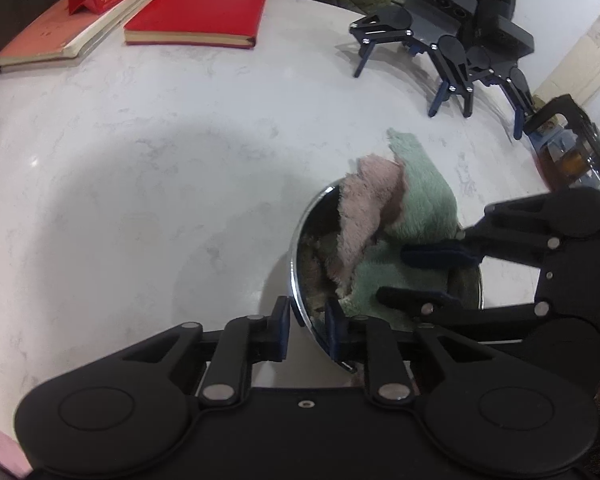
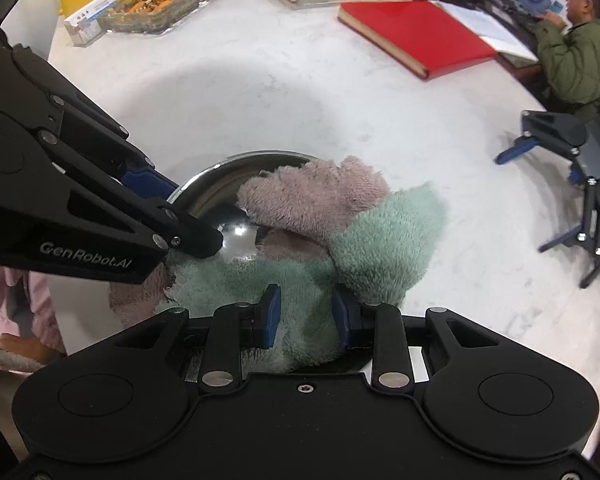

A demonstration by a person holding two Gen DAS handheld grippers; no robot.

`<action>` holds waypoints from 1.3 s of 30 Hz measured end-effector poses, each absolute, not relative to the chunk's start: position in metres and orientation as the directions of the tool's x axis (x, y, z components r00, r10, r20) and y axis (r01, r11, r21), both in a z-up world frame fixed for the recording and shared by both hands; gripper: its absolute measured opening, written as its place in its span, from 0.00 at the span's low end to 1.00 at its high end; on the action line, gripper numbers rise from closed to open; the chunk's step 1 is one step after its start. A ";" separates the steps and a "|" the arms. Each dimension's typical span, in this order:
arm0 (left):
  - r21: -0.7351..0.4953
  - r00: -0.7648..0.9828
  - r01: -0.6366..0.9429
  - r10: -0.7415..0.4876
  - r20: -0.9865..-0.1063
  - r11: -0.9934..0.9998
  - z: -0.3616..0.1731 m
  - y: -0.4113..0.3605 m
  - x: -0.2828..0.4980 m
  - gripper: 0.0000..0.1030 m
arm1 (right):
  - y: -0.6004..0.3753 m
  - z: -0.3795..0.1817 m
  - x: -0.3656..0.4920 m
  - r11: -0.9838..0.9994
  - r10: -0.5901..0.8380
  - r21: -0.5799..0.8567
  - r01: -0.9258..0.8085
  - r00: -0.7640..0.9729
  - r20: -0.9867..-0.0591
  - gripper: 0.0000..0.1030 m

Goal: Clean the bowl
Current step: 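Wipe the cloth around the bowl interior with the right gripper while the left holds the rim, then rub the cloth along the bowl wall near the left gripper with the right gripper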

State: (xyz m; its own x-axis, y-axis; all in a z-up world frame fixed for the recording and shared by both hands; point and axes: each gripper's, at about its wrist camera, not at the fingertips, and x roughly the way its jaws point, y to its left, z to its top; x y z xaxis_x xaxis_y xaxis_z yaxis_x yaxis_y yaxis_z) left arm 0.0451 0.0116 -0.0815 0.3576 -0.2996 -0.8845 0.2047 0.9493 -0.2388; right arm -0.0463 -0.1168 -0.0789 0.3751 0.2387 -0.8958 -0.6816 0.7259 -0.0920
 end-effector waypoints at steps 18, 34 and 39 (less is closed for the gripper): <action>-0.228 0.366 0.167 -0.275 -0.889 0.959 -0.085 0.022 0.049 0.09 | -0.106 -0.090 0.010 0.629 0.302 -0.100 -0.771 0.360 -0.883 0.26; -0.224 0.379 0.185 -0.279 -0.882 0.957 -0.086 0.022 0.051 0.07 | -0.094 -0.099 0.015 0.505 0.255 -0.196 -0.840 0.363 -0.896 0.17; -0.230 0.379 0.187 -0.286 -0.880 0.955 -0.087 0.022 0.052 0.07 | -0.111 -0.095 0.021 0.527 0.222 -0.214 -0.823 0.376 -0.899 0.13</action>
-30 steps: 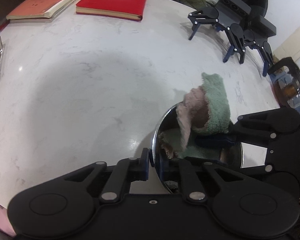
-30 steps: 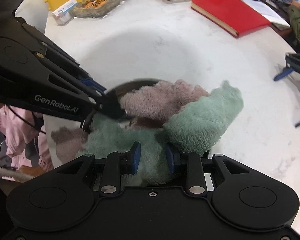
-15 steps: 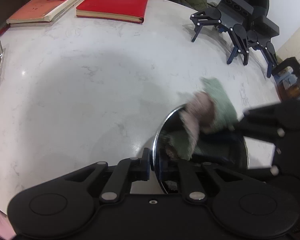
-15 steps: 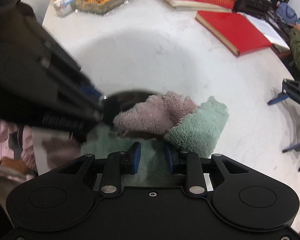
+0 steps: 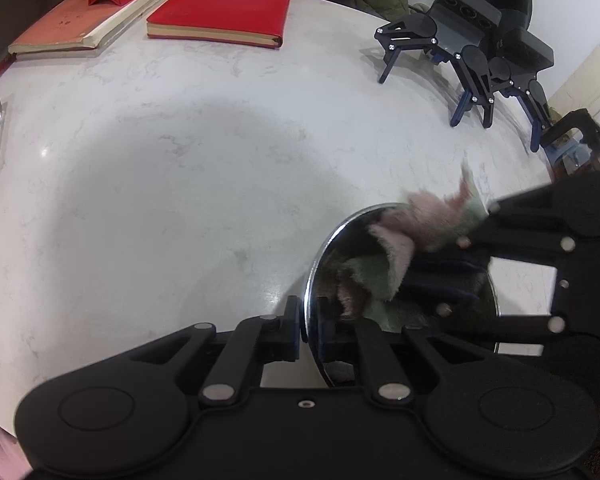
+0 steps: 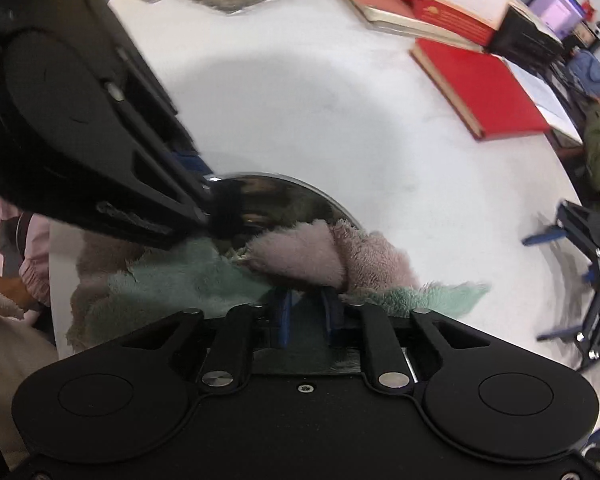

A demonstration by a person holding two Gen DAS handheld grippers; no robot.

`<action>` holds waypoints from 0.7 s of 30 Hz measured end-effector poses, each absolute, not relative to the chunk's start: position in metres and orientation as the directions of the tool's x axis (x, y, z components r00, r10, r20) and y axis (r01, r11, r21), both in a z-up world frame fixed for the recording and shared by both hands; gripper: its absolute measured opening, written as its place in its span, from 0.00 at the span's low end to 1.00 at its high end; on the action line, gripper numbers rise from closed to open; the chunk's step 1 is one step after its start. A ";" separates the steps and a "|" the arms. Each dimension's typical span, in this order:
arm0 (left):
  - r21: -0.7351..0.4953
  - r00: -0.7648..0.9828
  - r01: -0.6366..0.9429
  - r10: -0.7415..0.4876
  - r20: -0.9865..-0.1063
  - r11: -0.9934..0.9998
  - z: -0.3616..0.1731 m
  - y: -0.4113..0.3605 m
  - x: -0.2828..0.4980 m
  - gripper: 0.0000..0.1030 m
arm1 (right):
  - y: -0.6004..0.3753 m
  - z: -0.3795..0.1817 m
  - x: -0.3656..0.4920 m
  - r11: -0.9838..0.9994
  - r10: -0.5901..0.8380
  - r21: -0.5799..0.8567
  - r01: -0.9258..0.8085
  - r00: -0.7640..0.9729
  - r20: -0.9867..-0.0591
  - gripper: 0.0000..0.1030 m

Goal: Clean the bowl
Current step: 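Rub the cloth along the bowl wall near the left gripper with the right gripper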

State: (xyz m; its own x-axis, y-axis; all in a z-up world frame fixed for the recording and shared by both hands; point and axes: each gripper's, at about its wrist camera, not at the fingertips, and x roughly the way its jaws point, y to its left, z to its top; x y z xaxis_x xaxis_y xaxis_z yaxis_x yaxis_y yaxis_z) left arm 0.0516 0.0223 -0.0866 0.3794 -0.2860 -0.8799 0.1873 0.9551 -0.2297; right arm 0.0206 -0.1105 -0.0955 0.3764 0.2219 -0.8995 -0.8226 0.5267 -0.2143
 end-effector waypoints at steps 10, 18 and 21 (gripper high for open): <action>-0.207 0.379 0.209 -0.274 -0.884 0.956 -0.086 0.017 0.051 0.08 | -0.097 -0.106 0.020 0.511 0.271 -0.173 -0.842 0.349 -0.897 0.15; -0.211 0.375 0.211 -0.278 -0.885 0.955 -0.088 0.016 0.051 0.08 | -0.117 -0.105 0.028 0.536 0.241 -0.129 -0.834 0.298 -0.924 0.17; -0.203 0.373 0.214 -0.272 -0.887 0.956 -0.087 0.016 0.050 0.09 | -0.109 -0.109 0.034 0.535 0.266 -0.104 -0.838 0.284 -0.921 0.17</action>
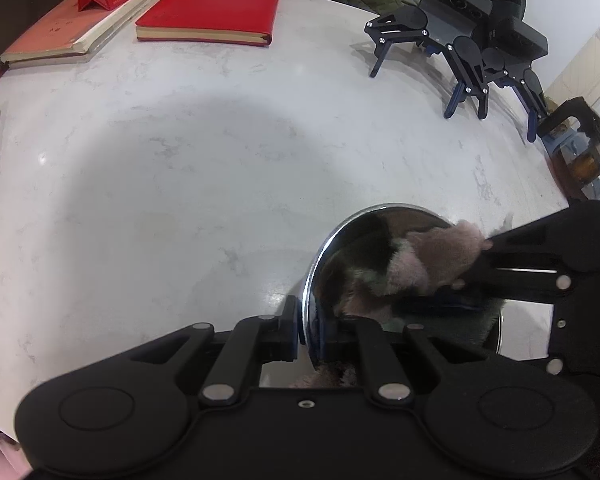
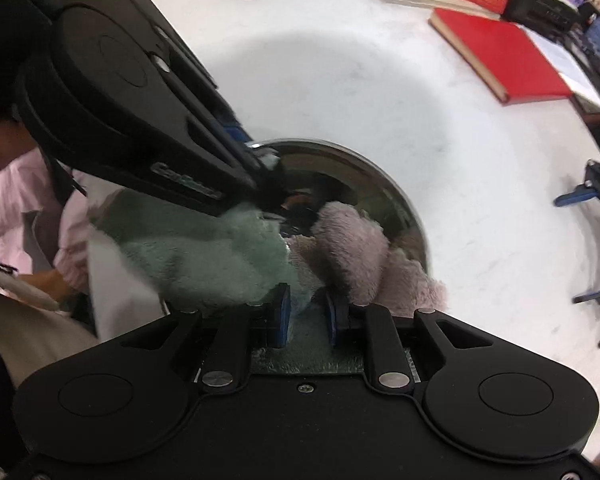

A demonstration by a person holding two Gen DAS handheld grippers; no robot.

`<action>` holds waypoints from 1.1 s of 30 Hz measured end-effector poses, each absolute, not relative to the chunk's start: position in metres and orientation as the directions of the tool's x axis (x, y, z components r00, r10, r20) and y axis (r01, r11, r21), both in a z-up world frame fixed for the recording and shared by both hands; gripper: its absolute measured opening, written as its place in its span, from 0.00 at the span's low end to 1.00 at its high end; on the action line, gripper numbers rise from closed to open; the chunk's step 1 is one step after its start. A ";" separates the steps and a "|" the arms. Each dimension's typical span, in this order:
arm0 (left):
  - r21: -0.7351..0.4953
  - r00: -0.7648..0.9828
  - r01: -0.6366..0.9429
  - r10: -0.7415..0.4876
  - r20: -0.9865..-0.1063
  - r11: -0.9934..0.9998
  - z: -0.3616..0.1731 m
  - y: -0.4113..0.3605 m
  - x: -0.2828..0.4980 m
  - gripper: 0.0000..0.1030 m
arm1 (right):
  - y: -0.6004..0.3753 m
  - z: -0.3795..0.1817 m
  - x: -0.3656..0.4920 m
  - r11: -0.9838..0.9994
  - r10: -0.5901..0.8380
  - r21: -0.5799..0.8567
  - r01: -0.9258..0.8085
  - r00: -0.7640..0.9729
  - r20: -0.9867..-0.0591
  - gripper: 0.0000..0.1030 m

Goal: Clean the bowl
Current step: 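Rub the cloth along the bowl wall near the left gripper with the right gripper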

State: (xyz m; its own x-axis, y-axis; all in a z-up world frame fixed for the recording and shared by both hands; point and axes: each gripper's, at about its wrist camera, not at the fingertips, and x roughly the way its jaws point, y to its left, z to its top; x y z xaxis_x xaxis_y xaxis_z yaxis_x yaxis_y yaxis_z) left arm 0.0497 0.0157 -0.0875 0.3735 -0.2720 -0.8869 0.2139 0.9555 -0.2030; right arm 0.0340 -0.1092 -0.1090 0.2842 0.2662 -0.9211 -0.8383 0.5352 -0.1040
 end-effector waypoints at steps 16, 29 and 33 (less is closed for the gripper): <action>-0.211 0.369 0.211 -0.278 -0.887 0.954 -0.090 0.014 0.045 0.10 | -0.097 -0.118 0.053 0.495 0.255 -0.151 -0.855 0.309 -0.916 0.18; -0.215 0.372 0.207 -0.280 -0.885 0.954 -0.090 0.012 0.044 0.10 | -0.094 -0.117 0.051 0.492 0.240 -0.158 -0.856 0.308 -0.921 0.19; -0.216 0.370 0.203 -0.279 -0.886 0.955 -0.090 0.011 0.044 0.11 | -0.087 -0.117 0.067 0.523 0.266 -0.162 -0.837 0.341 -0.902 0.19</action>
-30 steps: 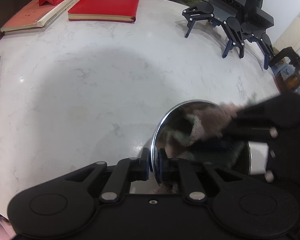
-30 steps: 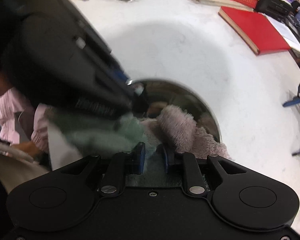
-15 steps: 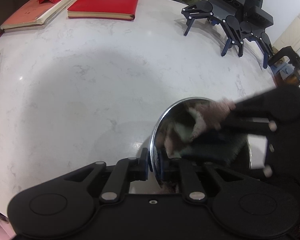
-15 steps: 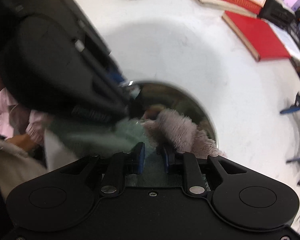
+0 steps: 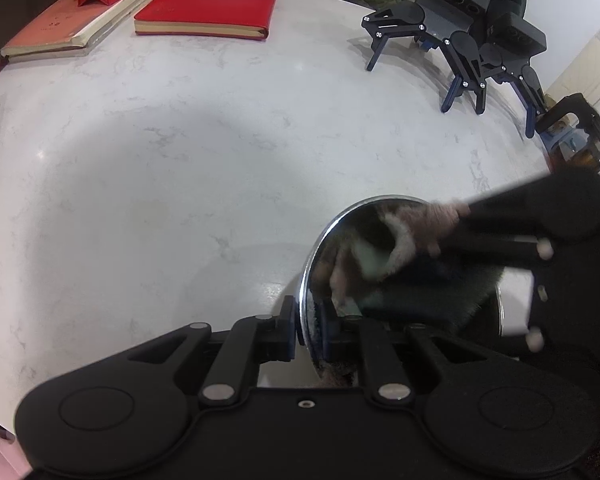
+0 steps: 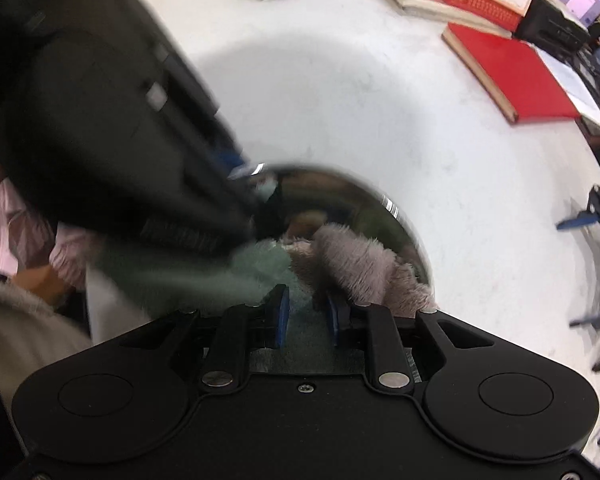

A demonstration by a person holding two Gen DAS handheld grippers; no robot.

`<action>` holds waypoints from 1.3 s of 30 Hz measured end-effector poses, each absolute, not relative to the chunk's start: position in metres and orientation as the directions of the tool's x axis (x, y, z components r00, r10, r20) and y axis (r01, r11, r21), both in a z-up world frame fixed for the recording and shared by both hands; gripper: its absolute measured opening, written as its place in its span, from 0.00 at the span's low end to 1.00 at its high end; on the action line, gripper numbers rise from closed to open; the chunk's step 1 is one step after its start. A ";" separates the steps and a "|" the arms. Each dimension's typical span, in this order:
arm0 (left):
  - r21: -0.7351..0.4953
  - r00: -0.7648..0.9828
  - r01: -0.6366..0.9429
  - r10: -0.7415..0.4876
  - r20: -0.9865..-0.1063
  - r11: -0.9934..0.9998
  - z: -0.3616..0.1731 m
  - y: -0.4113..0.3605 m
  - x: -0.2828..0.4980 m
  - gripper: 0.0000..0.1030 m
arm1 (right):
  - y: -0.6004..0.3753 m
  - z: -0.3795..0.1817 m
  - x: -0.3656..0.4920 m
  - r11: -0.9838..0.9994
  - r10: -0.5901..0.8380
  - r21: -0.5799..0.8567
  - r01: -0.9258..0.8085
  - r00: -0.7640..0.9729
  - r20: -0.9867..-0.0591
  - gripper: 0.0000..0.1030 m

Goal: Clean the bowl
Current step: 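Rub the cloth along the bowl wall near the left gripper with the right gripper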

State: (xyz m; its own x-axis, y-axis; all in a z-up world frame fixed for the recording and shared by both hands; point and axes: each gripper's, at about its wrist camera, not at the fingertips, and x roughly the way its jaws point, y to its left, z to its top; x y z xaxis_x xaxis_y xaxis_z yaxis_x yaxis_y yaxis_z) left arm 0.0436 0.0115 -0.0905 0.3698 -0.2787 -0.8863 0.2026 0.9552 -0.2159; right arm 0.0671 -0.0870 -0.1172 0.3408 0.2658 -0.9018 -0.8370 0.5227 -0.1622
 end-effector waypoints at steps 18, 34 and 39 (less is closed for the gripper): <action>-0.203 0.415 0.223 -0.282 -0.865 0.953 -0.093 -0.001 0.058 0.12 | -0.094 -0.116 0.080 0.581 0.201 -0.251 -0.774 0.435 -0.878 0.20; -0.188 0.403 0.253 -0.280 -0.871 0.949 -0.091 -0.006 0.067 0.12 | -0.115 -0.104 0.044 0.589 0.258 -0.158 -0.792 0.370 -0.892 0.22; -0.196 0.399 0.251 -0.286 -0.871 0.948 -0.092 -0.005 0.068 0.12 | -0.128 -0.099 0.043 0.614 0.246 -0.118 -0.780 0.331 -0.911 0.24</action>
State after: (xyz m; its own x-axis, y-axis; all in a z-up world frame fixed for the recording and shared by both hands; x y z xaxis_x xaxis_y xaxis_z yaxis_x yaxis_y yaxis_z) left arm 0.0680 -0.0051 -0.0919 0.3989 -0.2858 -0.8713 0.2508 0.9480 -0.1961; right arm 0.0432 -0.1278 -0.0993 0.3314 0.2465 -0.9107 -0.7805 0.6139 -0.1179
